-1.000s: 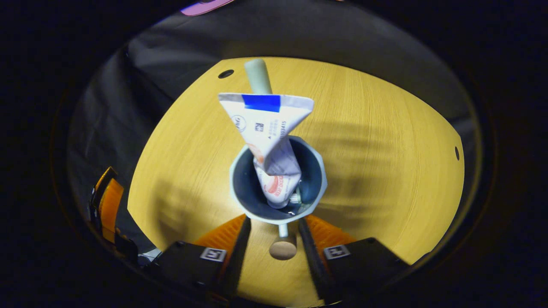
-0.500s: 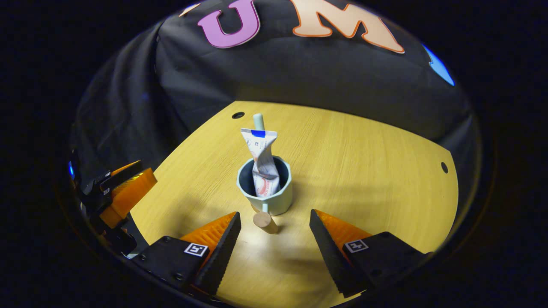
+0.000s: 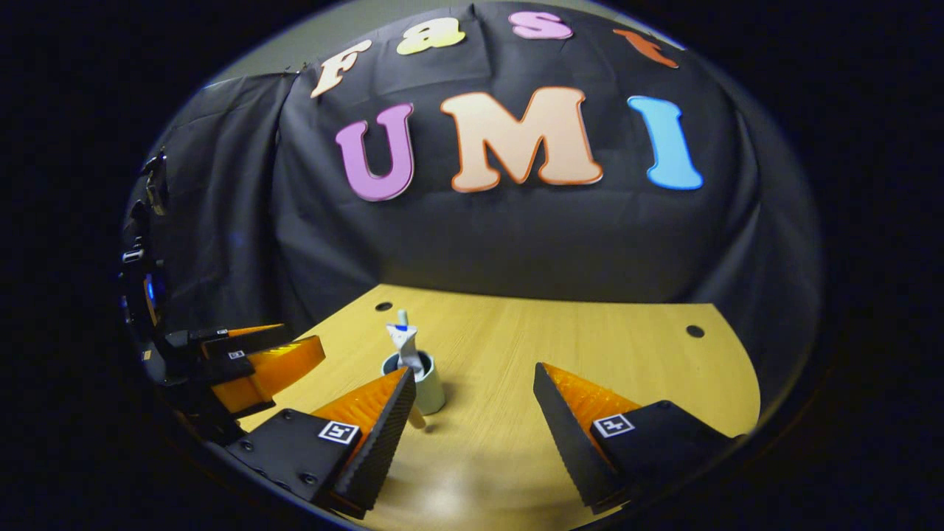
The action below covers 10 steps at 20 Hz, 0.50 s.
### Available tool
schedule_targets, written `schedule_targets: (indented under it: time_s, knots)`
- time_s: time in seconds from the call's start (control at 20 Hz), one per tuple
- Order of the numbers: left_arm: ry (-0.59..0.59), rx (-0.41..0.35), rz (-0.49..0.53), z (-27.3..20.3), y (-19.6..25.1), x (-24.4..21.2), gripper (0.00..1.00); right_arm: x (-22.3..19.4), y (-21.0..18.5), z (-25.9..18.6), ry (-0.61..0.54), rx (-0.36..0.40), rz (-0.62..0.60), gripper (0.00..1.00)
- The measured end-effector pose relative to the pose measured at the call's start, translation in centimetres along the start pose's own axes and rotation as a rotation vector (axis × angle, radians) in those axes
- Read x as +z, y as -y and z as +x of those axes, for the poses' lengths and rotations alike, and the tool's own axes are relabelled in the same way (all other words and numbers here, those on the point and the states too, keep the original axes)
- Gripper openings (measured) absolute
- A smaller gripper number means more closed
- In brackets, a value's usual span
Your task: Put the toothbrush and toothpaste on the desktop into the cup, then pick up the cup and place it on the coaster on the desktop.
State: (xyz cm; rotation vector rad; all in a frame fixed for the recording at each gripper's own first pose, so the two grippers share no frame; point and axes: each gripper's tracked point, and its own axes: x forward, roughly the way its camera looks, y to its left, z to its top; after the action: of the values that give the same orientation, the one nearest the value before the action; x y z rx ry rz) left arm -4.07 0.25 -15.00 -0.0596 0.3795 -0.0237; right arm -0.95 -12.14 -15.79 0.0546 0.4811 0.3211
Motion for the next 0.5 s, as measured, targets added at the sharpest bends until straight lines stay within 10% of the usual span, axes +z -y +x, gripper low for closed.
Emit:
schedule_targets:
  time_s: [0.5]
  knots:
    - [0.121, -0.022, 0.02, -0.2, 2.1, 5.6, 0.95, 5.6, 4.0, -3.0, 0.22, -0.098, 0.045, 0.99]
